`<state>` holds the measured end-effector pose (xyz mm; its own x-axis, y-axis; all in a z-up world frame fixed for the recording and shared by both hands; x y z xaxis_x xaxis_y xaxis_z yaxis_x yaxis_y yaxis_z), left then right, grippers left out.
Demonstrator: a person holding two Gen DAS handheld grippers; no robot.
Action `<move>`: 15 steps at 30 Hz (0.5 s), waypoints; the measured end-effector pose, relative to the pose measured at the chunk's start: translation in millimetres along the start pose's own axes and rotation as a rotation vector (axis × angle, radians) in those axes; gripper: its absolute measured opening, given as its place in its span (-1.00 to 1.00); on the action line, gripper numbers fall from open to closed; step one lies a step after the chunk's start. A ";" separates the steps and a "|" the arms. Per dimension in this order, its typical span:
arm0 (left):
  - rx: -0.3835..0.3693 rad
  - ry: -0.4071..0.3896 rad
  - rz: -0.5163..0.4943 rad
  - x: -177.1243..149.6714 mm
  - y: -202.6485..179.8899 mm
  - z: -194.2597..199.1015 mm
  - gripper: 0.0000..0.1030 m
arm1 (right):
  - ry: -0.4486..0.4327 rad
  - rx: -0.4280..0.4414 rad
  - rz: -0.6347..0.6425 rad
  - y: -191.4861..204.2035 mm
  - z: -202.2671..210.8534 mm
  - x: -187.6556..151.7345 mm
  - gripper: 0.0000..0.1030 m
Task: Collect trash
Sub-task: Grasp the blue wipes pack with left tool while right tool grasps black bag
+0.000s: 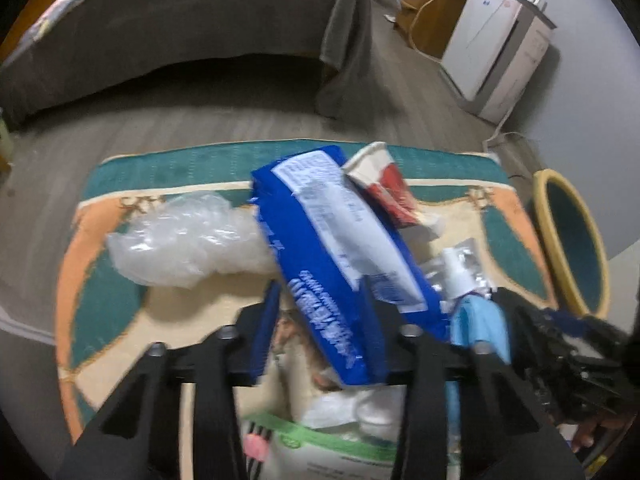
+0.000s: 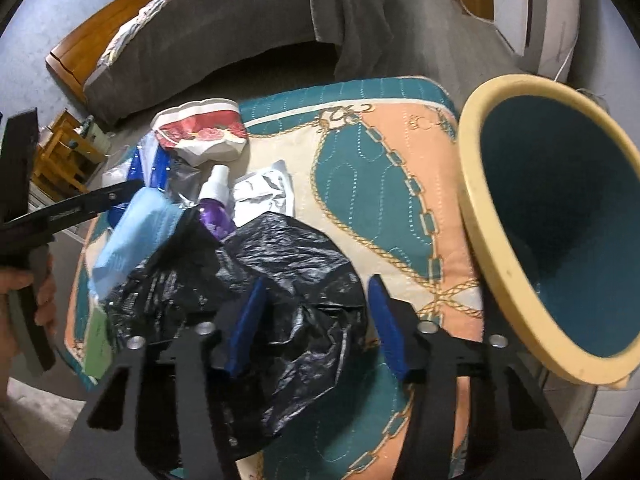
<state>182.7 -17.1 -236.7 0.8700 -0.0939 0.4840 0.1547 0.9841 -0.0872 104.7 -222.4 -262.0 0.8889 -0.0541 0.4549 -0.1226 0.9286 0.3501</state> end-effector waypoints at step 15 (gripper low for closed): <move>0.140 -0.252 -0.127 19.6 -9.9 84.3 -0.78 | -0.188 -0.082 0.113 21.1 61.5 17.9 -0.86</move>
<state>158.8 -15.9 -152.9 0.7020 -0.1942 0.6852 0.1732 0.9798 0.1002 90.8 -226.3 -196.1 0.7727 -0.0082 0.6347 -0.1735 0.9591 0.2237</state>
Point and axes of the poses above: each gripper's, at about its wrist camera, not at the fingertips, and z roughly against the way its jaws point, y to its left, x to its top, the point moved 7 cm from there along -z, roughly the way its jaws point, and after that the axes turned 4 degrees about x, right-handed, at the moved point
